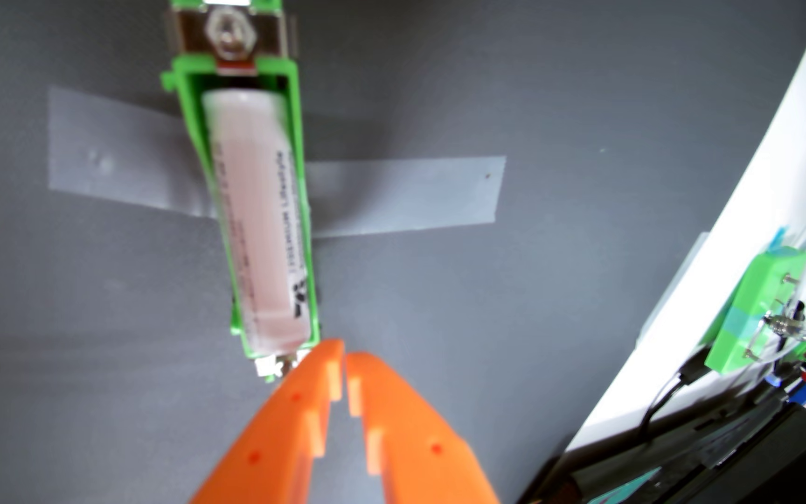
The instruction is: Insert Battery
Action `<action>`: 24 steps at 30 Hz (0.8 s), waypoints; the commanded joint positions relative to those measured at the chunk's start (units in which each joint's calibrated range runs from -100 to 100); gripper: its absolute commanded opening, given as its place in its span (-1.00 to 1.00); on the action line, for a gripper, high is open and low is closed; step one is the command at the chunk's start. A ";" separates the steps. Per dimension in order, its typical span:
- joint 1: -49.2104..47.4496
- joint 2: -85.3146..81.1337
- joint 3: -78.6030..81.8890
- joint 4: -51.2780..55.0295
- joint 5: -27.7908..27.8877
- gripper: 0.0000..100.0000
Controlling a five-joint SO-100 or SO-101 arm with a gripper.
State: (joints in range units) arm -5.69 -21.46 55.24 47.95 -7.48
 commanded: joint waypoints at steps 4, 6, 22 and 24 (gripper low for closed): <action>-0.21 -0.75 -2.25 -0.11 -0.29 -0.97; -0.21 -0.75 -1.98 -0.11 -0.29 -0.97; -4.10 -0.75 -1.89 -0.02 -0.29 -0.97; -3.51 -0.75 -1.89 -0.02 -0.29 -0.97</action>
State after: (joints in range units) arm -9.46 -21.46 55.24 47.95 -7.59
